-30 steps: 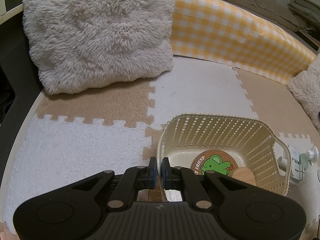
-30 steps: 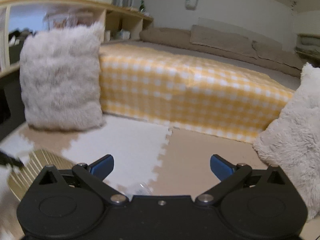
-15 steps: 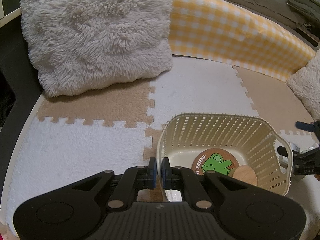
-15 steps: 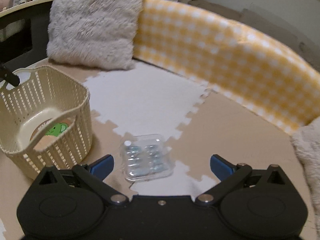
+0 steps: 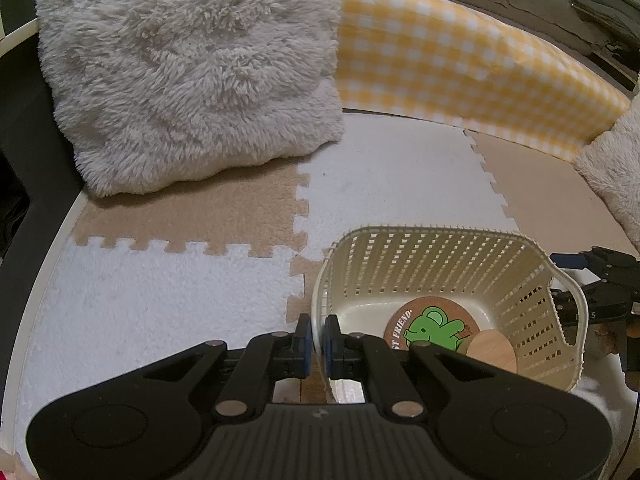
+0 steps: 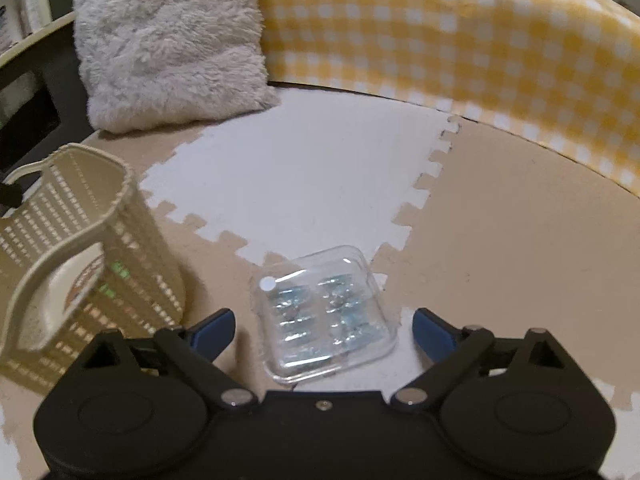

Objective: Organize rigid objects
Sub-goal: 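Move the right tool toward the clear blister pack on the mat, then close the right tool on the clear blister pack and lift it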

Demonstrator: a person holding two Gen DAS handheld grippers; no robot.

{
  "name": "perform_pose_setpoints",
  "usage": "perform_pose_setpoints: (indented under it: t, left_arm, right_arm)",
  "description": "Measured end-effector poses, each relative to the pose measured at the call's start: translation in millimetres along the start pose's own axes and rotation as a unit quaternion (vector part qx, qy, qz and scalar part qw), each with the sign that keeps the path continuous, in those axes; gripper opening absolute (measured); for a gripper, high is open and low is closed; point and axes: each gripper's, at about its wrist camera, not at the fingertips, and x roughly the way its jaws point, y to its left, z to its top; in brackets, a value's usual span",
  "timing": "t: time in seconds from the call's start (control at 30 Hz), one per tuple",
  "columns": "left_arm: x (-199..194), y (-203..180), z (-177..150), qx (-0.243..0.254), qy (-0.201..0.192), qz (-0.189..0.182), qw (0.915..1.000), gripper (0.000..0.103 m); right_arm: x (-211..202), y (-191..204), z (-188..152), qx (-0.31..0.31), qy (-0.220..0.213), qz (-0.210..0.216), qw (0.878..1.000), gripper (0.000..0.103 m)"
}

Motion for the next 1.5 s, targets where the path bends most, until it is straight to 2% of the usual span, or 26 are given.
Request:
perform_pose_setpoints:
  t: [0.13, 0.23, 0.27, 0.37, 0.7, 0.9, 0.97, 1.03, 1.23, 1.37, 1.5]
  left_arm:
    - [-0.7, 0.0, 0.1, 0.001, 0.000, -0.001, 1.0000, 0.007]
    - [-1.2, -0.1, 0.4, 0.001, 0.000, -0.001, 1.0000, 0.007]
    - [-1.0, 0.3, 0.4, 0.001, 0.000, -0.001, 1.0000, 0.007]
    - [-1.2, 0.2, 0.5, 0.002, 0.000, -0.001, 1.0000, 0.007]
    - [0.0, 0.2, 1.2, 0.004, 0.000, 0.001, 1.0000, 0.007]
    - [0.6, 0.4, 1.1, 0.003, 0.000, 0.000, 1.0000, 0.007]
    - [0.6, 0.4, 1.0, 0.003, 0.000, -0.001, 1.0000, 0.007]
    - [0.3, 0.5, 0.7, 0.000, 0.000, -0.001, 1.0000, 0.007]
    - [0.3, 0.1, 0.5, -0.002, -0.001, -0.002, 1.0000, 0.007]
    - [0.5, 0.7, 0.5, -0.005, -0.001, -0.003, 1.0000, 0.007]
    - [0.6, 0.9, 0.1, -0.006, -0.002, -0.003, 1.0000, 0.007]
  right_arm:
    - [0.5, 4.8, -0.5, -0.016, 0.023, 0.033, 0.999, 0.094]
    - [-3.8, 1.5, 2.4, -0.003, 0.034, 0.048, 0.998, 0.084]
    - [-4.7, -0.5, 4.2, 0.006, 0.033, 0.042, 0.999, 0.080]
    - [-4.5, -3.8, 8.0, 0.026, 0.029, 0.020, 0.999, 0.079]
    - [13.9, 4.8, 14.0, 0.008, 0.006, 0.004, 1.000, 0.083]
    - [19.0, 13.2, 17.4, 0.003, 0.010, -0.021, 1.000, 0.083]
    - [18.6, 16.6, 16.9, -0.006, 0.013, -0.031, 0.999, 0.077]
    - [16.4, 18.2, 17.4, -0.009, 0.017, -0.040, 0.999, 0.075]
    - [-1.0, 6.2, 16.0, 0.028, 0.018, -0.069, 0.997, 0.075]
    - [-30.7, -8.4, 24.2, 0.089, -0.011, -0.085, 0.992, 0.075]
    - [-64.7, -10.1, 39.8, 0.131, -0.049, -0.075, 0.987, 0.075]
